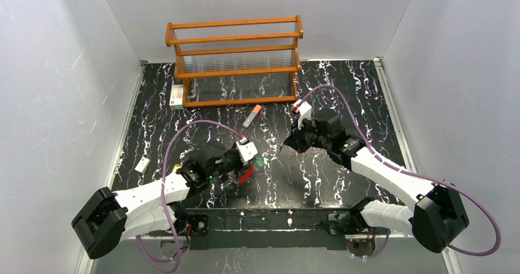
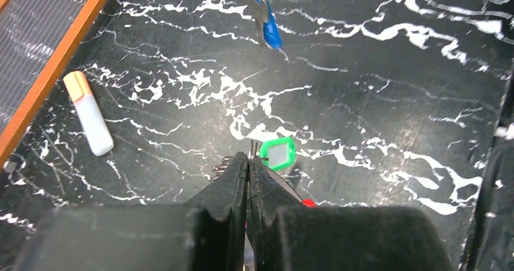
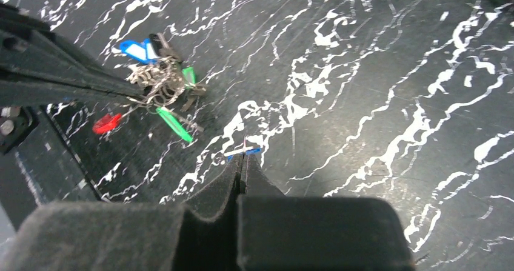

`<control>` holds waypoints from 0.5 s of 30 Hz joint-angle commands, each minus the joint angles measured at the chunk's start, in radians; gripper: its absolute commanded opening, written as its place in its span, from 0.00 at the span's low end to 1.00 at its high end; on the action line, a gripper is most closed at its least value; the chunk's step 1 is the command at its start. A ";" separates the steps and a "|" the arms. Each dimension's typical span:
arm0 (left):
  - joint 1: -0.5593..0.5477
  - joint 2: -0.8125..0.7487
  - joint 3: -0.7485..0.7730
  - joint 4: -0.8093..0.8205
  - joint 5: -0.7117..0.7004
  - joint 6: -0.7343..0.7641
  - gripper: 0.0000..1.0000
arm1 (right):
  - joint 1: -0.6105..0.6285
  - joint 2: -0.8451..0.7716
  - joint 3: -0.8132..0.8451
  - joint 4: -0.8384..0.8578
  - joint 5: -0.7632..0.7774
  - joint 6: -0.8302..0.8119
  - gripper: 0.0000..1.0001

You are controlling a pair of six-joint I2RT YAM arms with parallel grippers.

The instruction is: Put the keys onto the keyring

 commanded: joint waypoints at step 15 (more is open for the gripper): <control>-0.002 -0.038 -0.167 0.376 0.086 -0.255 0.00 | 0.064 0.134 0.074 -0.092 -0.286 -0.125 0.01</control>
